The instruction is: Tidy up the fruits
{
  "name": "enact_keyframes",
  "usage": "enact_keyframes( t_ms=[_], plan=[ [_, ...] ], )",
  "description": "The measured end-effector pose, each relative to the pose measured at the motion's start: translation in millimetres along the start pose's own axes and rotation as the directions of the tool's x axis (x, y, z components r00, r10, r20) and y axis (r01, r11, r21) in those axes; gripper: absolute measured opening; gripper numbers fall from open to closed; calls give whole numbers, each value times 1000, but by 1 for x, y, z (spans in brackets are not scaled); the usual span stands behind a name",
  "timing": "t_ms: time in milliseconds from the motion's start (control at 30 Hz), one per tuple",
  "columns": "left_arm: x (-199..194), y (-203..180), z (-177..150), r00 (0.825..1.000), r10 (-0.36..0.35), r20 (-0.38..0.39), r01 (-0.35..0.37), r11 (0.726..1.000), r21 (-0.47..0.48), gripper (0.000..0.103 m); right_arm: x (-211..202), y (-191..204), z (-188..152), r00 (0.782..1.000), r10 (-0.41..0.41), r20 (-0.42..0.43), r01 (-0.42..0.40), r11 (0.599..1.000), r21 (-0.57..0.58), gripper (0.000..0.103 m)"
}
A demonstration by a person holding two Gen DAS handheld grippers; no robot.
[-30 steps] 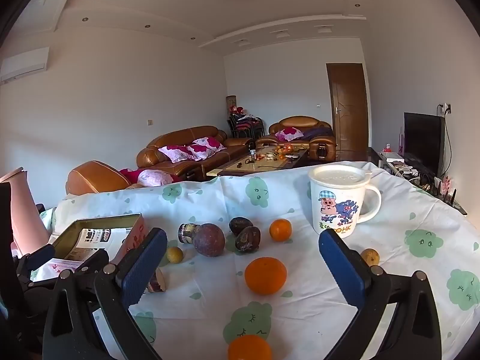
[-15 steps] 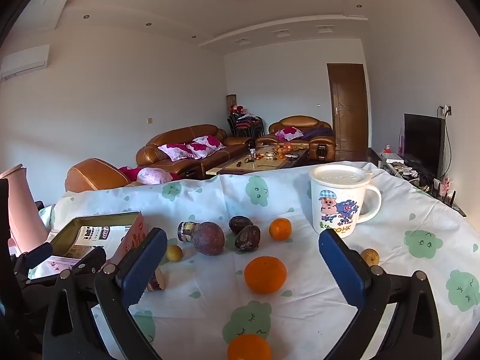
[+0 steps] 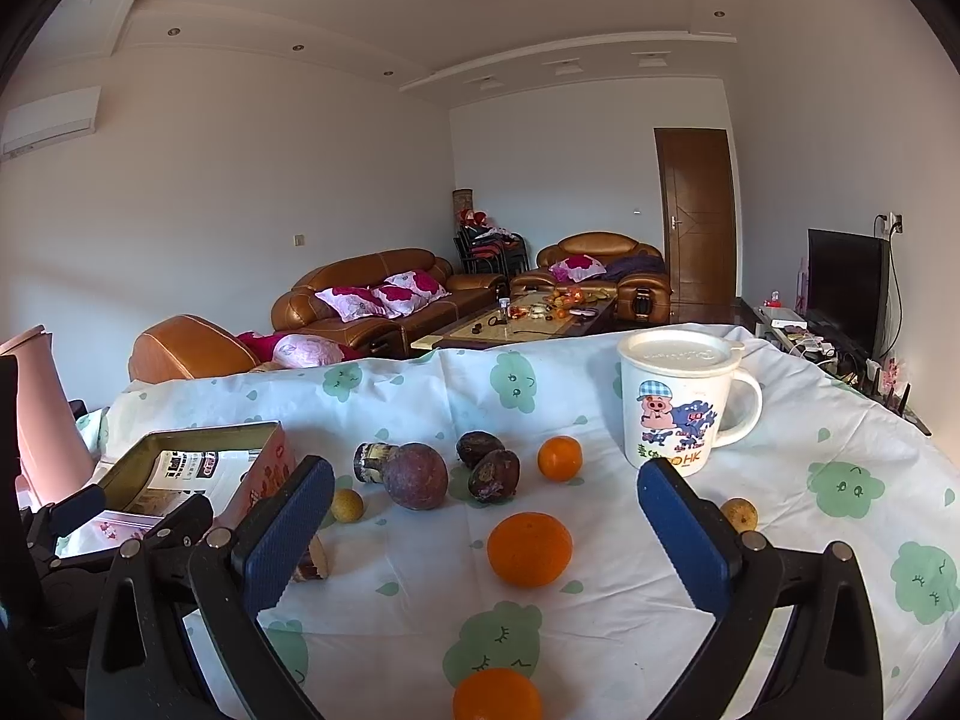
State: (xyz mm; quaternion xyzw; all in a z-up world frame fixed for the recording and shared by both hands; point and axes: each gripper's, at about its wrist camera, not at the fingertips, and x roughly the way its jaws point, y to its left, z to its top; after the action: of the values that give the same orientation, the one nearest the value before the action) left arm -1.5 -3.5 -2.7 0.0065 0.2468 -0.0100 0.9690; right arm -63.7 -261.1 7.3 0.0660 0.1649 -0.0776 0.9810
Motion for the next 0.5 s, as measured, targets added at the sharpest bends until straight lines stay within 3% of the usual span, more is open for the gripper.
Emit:
enact_keyframes(
  t_ms=[500],
  plan=[
    [1, 1, -1, 1000, 0, -7, 0, 1000, -5, 103, -2, 1, 2, 1000, 1, 8, -1, 1000, -4, 102]
  ],
)
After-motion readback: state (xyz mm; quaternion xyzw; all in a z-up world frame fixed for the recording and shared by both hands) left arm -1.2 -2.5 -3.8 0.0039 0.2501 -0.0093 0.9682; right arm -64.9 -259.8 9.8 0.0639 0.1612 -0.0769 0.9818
